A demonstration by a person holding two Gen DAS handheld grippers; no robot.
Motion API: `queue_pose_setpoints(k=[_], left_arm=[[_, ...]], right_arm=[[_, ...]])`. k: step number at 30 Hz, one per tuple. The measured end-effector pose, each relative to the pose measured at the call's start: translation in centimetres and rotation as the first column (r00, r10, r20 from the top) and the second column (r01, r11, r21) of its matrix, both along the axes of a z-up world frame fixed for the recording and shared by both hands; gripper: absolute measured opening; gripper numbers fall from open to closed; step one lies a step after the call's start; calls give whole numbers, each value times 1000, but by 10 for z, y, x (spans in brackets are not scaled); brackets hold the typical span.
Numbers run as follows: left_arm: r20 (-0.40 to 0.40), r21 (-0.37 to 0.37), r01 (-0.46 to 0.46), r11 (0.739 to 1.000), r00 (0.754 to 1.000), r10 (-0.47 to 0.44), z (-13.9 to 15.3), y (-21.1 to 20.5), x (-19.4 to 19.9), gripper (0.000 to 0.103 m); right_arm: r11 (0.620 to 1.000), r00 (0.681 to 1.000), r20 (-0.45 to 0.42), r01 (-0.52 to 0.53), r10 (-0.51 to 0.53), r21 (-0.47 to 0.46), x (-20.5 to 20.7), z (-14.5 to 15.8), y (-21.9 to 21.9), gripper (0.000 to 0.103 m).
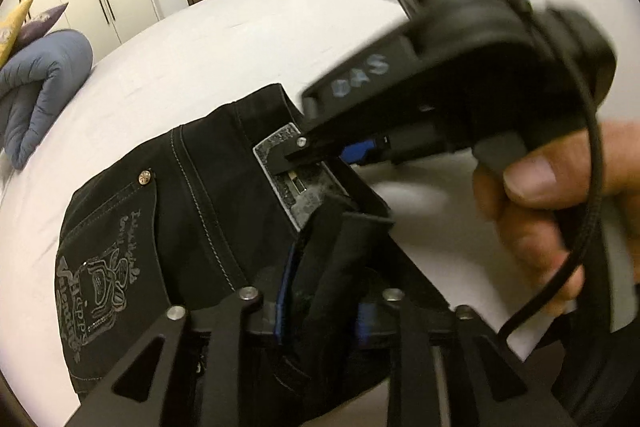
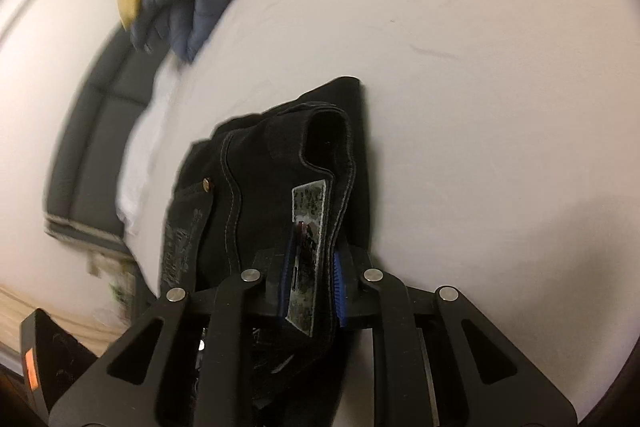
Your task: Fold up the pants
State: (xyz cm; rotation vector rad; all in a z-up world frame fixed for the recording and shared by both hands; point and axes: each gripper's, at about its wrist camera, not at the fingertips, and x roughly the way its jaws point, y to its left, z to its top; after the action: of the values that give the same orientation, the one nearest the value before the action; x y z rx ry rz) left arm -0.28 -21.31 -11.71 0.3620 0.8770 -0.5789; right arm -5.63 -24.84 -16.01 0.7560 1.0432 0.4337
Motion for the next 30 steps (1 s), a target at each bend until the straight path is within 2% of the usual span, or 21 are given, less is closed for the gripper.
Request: queue_pose_setpoints(k=[2,4,6,9,11,12,13,14,16,17,18,21,22,23,26,30], left_arm=[[-28,-54,-2,999,1000,1,9,18,1,52],[-16,-92,-21,996,1000,19,22,41,0,71],[-12,-154,-43,987,999,42,38,71,-2,74],[-31,-222,-102,970,995,97,52,113,10,74],[-51,-238,-155,959,988,147,54,137,33,72],[-62,-239,-184,953,983,174,53,150,47,67],[-80,-234,-206,950,978,193,49,159,62,60],[-104,-231,-217,948,975,198,49,153,69,57],[-155,-223,-246,943,964,215,37,162,94,46],[-169,-212,-255,943,960,222,34,166,105,44],[-191,-190,-265,945,954,229,31,170,124,42],[-210,-154,-282,947,946,247,20,174,153,41],[-243,-135,-286,949,938,248,10,175,161,40],[-259,-126,-290,949,933,250,6,172,156,40],[-206,-93,-258,962,950,235,3,173,132,40],[-168,-115,-265,957,955,244,-3,192,85,40]], right_arm=[[999,1000,-24,10,-9,33,-2,0,-7,25],[999,999,-28,31,-31,10,-7,9,-15,29],[994,995,-1,97,-97,-55,-16,25,-27,37],[998,994,86,59,-61,23,-28,55,-22,37],[1000,992,124,-2,0,21,-31,67,-6,37],[999,992,124,-41,40,10,-32,68,6,36],[997,991,106,-75,77,-22,-30,65,19,35],[994,992,74,-95,99,-59,-28,56,28,35],[988,994,-54,-100,94,-121,-24,22,35,30],[992,996,-56,-74,68,-105,-26,11,31,27],[995,999,-29,-46,43,-92,-30,9,27,19],[995,999,-20,-34,32,-97,-38,10,24,18],[994,999,-17,-34,32,-107,-39,11,24,18],[993,999,-18,-34,32,-115,-39,11,24,18],[994,999,-25,-28,25,-106,-38,14,23,16],[988,999,10,-38,40,-149,-42,18,30,16]])
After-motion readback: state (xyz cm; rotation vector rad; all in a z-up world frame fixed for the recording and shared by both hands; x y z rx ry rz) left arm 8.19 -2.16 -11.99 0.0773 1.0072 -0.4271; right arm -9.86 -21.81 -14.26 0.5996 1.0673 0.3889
